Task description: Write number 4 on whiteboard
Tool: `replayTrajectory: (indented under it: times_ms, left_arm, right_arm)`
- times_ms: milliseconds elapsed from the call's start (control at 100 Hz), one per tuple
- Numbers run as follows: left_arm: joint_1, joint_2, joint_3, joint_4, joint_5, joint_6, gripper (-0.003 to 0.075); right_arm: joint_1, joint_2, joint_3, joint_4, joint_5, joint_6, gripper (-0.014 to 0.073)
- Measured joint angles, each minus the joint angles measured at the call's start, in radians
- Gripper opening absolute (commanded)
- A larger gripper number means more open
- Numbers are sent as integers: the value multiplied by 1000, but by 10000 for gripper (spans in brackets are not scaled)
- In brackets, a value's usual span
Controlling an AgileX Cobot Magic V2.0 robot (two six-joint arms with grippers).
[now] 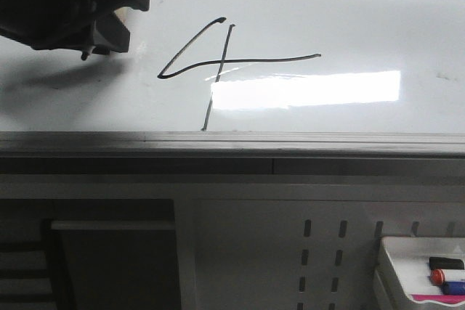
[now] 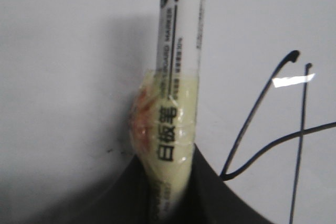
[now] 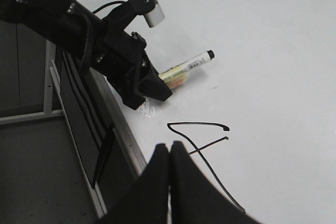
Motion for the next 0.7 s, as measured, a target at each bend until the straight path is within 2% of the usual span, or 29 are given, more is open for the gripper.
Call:
replayTrajectory:
  times_ms: [240,700]
  left_arm:
    - [0,60,-3,-124,-34,0,-20]
    - [-4,80,-11,-130,-23,0,-20]
  right_arm:
    - [0,0,0,11,0,2,-64]
    - [0,0,0,64,0,4,-64]
